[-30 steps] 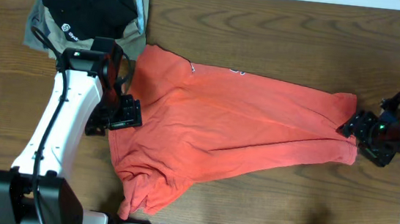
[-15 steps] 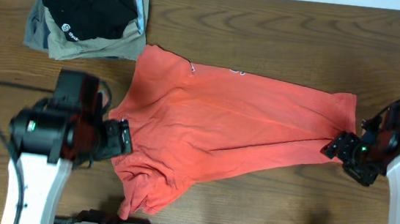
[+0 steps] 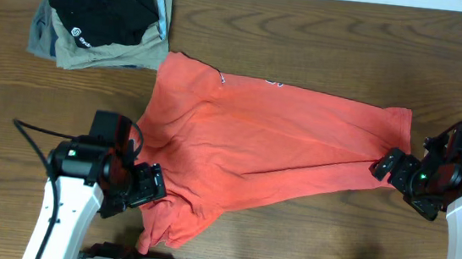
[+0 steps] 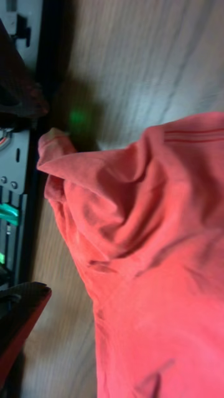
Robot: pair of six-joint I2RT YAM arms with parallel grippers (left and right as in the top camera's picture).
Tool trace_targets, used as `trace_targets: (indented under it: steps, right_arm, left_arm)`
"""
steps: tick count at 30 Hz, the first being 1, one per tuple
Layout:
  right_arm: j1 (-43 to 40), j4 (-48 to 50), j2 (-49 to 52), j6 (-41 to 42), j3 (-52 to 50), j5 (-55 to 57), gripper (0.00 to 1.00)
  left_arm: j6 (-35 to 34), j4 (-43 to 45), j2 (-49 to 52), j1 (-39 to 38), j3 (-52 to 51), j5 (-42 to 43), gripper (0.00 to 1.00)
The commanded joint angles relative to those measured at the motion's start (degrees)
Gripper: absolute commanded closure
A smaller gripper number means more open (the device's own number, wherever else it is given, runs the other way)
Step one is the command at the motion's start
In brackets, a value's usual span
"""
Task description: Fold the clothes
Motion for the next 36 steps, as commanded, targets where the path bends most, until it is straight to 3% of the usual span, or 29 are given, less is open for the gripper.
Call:
trace_targets:
  steps: [1,19,26,28,33,35,36]
  right_arm:
    - [0.6,0.0,-0.3,-0.1,-0.2,0.1,0.01]
    - [0.6,0.8,-0.3,-0.6,-0.2,0.1,0.01]
    - [0.6,1.3,-0.3,-0.6,-0.2,0.1,0.01]
    - [0.6,1.2,-0.3,-0.6,-0.2,0.1,0.01]
    - [0.6,1.4,-0.3,-0.4,-0.2,1.3,0.01]
    - [0.6,1.8,-0.3,1.9,-0.2,4.7,0.01]
    - [0.6,2.0,-0.3,3.0,-0.2,5.9,0.01]
  left_arm:
    - [-2.2,0.4,1.9,-0.1,-0.9,1.7,0.14]
    - [-10.2,16.7,11.1,-0.1,-13.2,-1.6,0.14]
    - [-10.3,20.5,14.7,-0.1,-15.2,-1.9,0.15]
    - [-10.3,20.9,15.6,-0.1,-15.3,-1.9,0.25]
    - [-10.3,21.3,16.5,-0.1,-15.3,-1.9,0.79]
    - [-10.3,21.3,16.5,-0.1,-15.3,-1.9,0.94]
    - [-10.3,21.3,16.5,-0.1,-15.3,-1.9,0.94]
